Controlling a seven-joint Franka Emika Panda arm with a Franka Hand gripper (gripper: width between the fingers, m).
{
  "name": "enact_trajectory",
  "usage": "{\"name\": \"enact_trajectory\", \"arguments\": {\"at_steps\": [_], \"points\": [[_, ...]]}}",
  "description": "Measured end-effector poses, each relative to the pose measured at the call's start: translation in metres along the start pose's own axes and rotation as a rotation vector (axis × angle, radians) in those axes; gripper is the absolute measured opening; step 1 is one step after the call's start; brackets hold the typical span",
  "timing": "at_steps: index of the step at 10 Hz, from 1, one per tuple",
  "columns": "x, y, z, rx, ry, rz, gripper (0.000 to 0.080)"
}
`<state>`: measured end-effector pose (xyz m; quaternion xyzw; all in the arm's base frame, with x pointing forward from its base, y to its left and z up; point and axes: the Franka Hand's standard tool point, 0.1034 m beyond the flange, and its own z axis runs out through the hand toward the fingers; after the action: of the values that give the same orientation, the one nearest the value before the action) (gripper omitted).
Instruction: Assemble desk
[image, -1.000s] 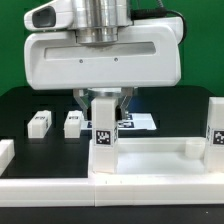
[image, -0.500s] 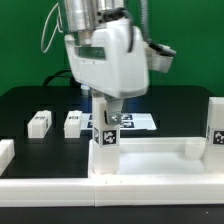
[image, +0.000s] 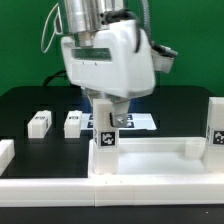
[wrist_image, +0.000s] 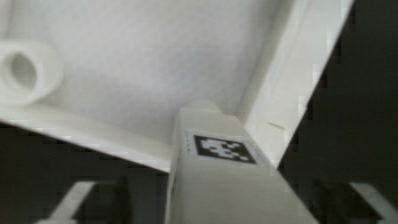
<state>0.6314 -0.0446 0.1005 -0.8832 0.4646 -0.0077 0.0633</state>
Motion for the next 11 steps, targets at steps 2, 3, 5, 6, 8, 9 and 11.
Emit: {"name": "enact_trajectory", "arguments": {"at_steps": [2,3,5,6,8,9,11], "points": [[-0.006,-0.002,0.001,-0.009,-0.013,-0.349,0.0644],[-0.005,-0.001,0.001,-0.009,-0.012,-0.386,0.0648],[-0.003,0.0,0.001,-0.012,-0.011,-0.608,0.0649],[0.005,0.001,-0.002,-0.033,0.018,-0.868,0.0649],[0.012,-0.001,-0.003,-0.03,0.066,-0.963,0.0649],[0.012,-0.001,-0.003,-0.031,0.065,-0.966,0.0649],[0.012,-0.002,-0.003,-0.024,0.065,-0.823,0.0415]]}}
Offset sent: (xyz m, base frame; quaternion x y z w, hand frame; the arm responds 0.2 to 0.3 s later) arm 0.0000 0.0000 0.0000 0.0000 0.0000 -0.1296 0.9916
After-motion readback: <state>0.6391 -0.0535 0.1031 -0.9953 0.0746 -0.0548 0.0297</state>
